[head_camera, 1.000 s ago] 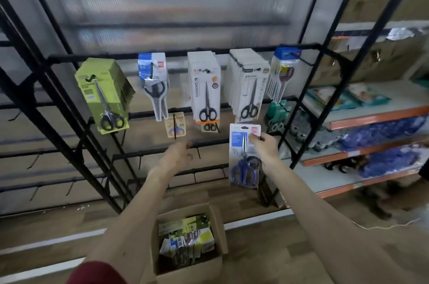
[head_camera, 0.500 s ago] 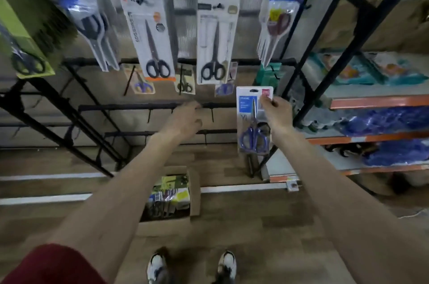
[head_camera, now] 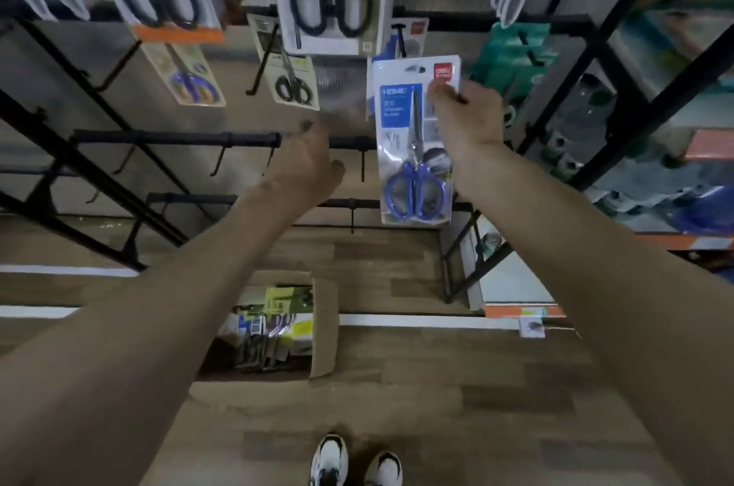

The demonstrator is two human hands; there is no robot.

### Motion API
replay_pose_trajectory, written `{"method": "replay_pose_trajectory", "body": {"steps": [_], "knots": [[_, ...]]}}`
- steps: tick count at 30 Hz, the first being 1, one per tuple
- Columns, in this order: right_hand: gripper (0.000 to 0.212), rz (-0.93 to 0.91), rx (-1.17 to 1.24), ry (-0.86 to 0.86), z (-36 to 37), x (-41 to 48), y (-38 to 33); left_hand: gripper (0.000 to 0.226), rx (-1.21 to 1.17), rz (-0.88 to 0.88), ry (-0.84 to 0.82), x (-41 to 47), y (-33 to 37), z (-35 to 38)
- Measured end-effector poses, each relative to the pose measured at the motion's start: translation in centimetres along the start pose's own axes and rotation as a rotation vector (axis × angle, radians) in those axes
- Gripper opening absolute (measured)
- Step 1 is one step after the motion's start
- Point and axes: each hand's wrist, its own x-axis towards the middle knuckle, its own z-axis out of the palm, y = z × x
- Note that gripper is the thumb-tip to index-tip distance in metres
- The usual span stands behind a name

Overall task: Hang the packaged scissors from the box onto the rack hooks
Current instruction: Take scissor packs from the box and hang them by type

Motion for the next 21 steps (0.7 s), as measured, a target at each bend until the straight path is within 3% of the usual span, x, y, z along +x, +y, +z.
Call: {"method": "replay_pose_trajectory", "body": {"steps": [10,13,21], "knots": [[0.023,-0.009,0.005,0.035,3.4,6.5,1.2,0.052,0.063,0.016,0.043,3.4,-2.5,2.9],[0.032,0.021,0.007,0.048,4.2,7.2,1.9,0.052,0.073,0.059,0.030,3.9,-2.5,2.9],[0.027,0.060,-0.048,0.117,6.2,10.6,2.2,0.051,0.100,0.160,0.048,5.4,-2.5,3.3]]}}
